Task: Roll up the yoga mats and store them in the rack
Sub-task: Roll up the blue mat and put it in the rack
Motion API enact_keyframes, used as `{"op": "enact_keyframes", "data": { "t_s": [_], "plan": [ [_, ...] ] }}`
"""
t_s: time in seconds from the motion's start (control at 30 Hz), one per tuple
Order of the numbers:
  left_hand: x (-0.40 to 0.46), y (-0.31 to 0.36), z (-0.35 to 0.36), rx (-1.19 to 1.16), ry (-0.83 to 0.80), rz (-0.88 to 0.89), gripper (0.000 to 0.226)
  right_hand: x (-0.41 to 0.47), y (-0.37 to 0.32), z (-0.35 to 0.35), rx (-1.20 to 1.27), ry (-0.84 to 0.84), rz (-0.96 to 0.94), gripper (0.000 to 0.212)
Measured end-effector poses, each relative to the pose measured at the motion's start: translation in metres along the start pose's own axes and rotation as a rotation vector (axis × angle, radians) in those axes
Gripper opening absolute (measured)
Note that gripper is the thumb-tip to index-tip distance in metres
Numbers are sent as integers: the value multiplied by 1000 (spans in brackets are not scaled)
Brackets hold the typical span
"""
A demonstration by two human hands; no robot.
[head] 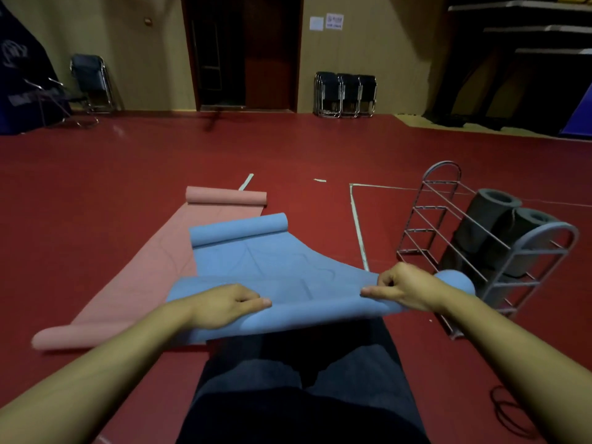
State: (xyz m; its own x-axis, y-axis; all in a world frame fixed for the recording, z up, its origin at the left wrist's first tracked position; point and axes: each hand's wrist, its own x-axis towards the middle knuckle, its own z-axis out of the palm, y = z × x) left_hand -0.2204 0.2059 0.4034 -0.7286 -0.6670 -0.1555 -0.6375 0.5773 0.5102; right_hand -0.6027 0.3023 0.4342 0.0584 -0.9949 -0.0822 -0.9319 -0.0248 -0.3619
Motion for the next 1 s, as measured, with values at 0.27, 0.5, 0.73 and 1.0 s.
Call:
{"op": "enact_keyframes", "data": {
  "t_s": [0.27, 0.5, 0.73, 1.0],
  "plan": [
    [-14, -20, 59, -86, -70, -181, 60, 13, 8, 54, 109, -176, 32, 72],
    [-13, -35, 77, -23, 242, -338, 65, 21, 29, 92, 93, -58, 141, 65],
    [0, -27, 81, 158, 345, -402, 59, 9, 29, 101, -43, 164, 159, 55],
    [8, -17, 94, 113, 467, 34, 20, 11, 30, 103, -147, 174, 120, 55]
  ]
}}
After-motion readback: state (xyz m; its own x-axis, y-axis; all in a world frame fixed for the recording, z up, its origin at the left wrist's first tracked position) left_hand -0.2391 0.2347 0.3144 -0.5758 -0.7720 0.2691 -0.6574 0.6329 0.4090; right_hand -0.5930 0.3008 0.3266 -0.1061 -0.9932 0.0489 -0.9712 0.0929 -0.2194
